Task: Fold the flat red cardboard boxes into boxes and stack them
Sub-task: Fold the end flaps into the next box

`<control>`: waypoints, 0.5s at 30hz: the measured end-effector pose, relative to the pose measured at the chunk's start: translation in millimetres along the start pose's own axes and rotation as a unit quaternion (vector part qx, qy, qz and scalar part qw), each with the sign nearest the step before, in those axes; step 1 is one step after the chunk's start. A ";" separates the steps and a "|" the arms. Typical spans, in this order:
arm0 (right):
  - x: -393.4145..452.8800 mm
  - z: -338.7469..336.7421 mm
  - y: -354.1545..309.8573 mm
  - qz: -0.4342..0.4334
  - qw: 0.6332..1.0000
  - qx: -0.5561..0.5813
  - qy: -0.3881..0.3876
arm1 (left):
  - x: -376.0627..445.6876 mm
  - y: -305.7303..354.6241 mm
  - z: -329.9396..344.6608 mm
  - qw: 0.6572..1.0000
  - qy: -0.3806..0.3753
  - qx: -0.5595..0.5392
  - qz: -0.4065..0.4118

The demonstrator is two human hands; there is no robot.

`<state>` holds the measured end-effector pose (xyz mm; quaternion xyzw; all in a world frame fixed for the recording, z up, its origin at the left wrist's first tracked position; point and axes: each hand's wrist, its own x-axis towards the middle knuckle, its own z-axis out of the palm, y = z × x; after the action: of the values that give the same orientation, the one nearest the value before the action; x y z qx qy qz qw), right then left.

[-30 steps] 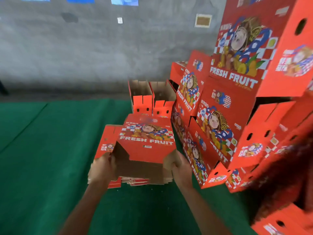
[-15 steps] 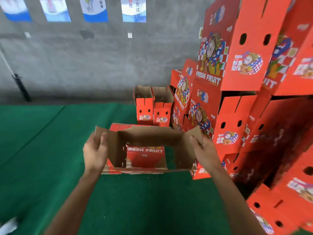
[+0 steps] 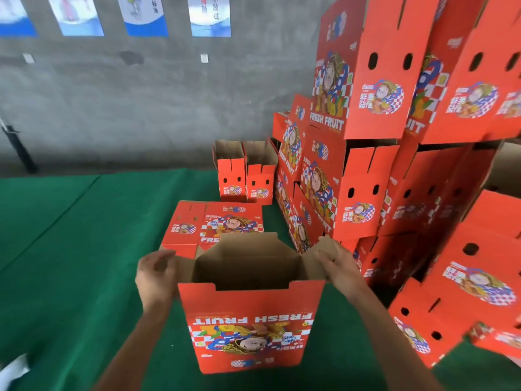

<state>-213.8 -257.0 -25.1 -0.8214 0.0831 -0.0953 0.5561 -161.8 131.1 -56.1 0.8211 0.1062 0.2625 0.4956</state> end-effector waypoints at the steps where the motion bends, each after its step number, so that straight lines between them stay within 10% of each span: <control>1: 0.6 2.2 -1.3 0.002 1.000 -0.009 0.012 | 4.1 -2.7 1.7 0.995 0.001 0.064 0.076; 5: 0.8 12.1 3.9 0.020 0.997 -0.004 0.074 | 7.6 -7.1 -2.0 0.945 -0.108 0.092 0.293; 15: 23.0 19.0 13.8 0.080 0.991 0.028 0.107 | 0.5 -31.9 -27.5 0.904 -0.370 -0.205 0.058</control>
<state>-187.2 -250.6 -43.3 -0.7816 0.2046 -0.1404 0.5723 -173.4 167.7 -73.5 0.7441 -0.1889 -0.0156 0.6407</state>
